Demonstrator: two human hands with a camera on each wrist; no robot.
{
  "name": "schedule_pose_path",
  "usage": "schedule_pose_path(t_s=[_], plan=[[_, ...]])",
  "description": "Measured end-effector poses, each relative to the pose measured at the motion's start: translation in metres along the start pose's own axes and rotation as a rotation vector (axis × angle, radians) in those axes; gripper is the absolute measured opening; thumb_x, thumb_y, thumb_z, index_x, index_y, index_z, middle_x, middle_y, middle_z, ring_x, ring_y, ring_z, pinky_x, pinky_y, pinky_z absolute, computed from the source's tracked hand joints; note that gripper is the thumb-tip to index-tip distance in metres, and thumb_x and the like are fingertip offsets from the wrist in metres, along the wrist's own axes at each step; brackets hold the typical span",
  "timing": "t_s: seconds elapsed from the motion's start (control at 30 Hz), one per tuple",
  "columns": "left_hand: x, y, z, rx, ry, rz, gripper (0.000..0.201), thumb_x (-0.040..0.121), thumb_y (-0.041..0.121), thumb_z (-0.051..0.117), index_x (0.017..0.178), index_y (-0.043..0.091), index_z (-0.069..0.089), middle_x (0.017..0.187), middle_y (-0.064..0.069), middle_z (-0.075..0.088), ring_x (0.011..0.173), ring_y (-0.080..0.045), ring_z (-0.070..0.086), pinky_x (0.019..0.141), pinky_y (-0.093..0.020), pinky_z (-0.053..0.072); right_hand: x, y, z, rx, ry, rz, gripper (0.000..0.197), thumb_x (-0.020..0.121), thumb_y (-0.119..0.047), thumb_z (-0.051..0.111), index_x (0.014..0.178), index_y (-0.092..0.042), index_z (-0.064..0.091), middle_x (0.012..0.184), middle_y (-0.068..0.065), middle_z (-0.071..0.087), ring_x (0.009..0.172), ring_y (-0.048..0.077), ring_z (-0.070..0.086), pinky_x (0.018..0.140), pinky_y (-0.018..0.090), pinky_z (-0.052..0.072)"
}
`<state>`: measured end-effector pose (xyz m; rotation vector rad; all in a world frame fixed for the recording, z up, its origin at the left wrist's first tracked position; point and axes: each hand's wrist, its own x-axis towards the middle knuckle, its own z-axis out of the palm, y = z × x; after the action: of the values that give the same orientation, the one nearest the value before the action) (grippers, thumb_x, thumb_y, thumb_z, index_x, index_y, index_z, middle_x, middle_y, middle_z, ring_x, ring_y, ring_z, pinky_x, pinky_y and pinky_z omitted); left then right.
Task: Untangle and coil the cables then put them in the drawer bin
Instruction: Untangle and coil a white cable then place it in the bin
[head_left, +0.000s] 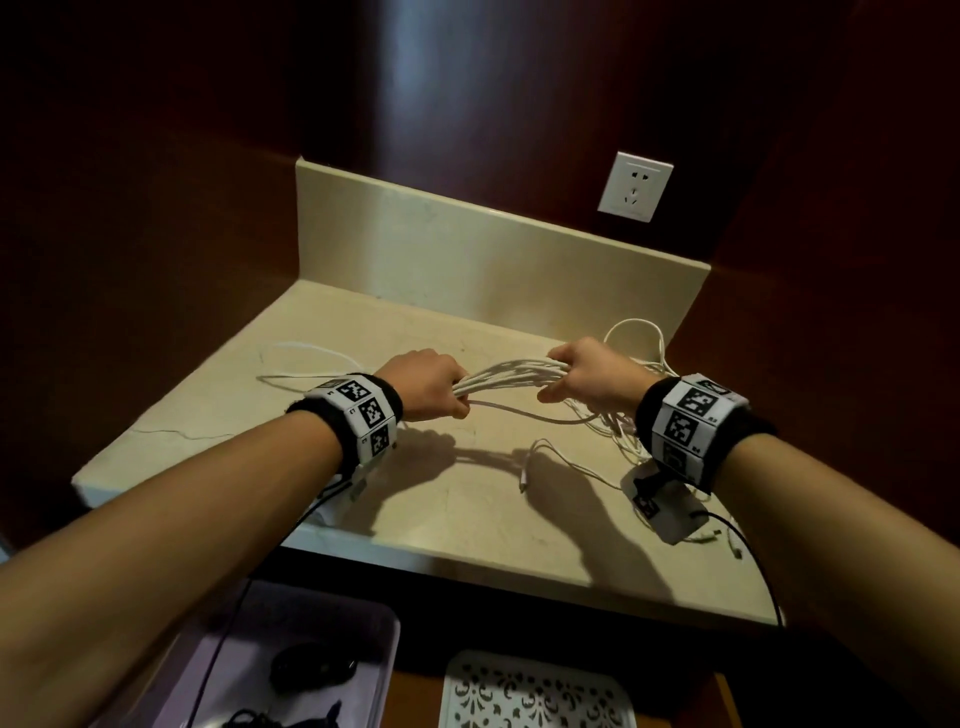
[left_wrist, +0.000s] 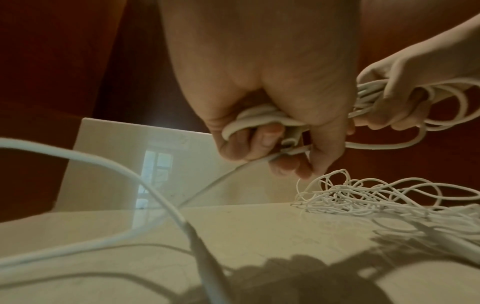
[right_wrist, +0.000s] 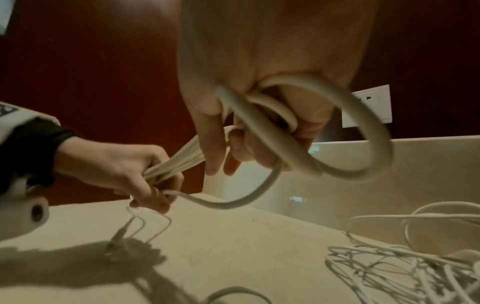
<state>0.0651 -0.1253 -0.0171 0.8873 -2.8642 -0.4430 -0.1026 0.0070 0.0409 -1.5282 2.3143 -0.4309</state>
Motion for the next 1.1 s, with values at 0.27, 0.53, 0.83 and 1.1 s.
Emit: schedule_pose_path(t_s=[0.27,0.53,0.83,1.1], plan=[[-0.006,-0.001,-0.008,0.223,0.120,0.055,0.034,0.090,0.051,0.056,0.092,0.022,0.074,0.078,-0.003,0.066,0.072,-0.024,0.055,0.060,-0.029,0.033,-0.003,0.004,0.012,-0.424,-0.090,-0.049,0.046,0.077,-0.050,0.075,0.106,-0.018,0.062,0.096,0.000,0.069,0.091,0.022,0.062,0.075,0.030,0.047],[-0.006,0.008,-0.013,-0.076,0.040,0.065,0.024,0.087,0.042,0.066,0.079,0.019,0.069,0.057,0.003,0.063,0.054,-0.014,0.058,0.056,-0.026,0.039,-0.002,0.014,0.021,-0.503,0.083,-0.014,0.038,0.092,-0.053,0.054,0.076,-0.019,0.057,0.074,0.004,0.057,0.073,0.024,0.054,0.063,0.032,0.038],[-0.003,0.022,-0.017,-0.171,-0.043,-0.016,0.042,0.088,0.048,0.064,0.069,0.011,0.059,0.051,-0.002,0.054,0.040,-0.017,0.049,0.047,-0.023,0.039,-0.007,0.011,0.011,-0.474,0.207,-0.036,0.045,0.094,-0.055,0.049,0.071,-0.018,0.060,0.063,0.003,0.052,0.066,0.026,0.049,0.059,0.031,0.034],[0.002,0.022,-0.017,0.085,0.059,0.011,0.036,0.093,0.051,0.054,0.084,0.018,0.064,0.065,0.001,0.052,0.069,-0.022,0.052,0.059,-0.029,0.034,-0.014,-0.003,0.011,-0.669,0.197,-0.218,0.026,0.095,-0.039,0.050,0.104,-0.016,0.056,0.101,0.006,0.062,0.092,0.023,0.052,0.075,0.037,0.045]])
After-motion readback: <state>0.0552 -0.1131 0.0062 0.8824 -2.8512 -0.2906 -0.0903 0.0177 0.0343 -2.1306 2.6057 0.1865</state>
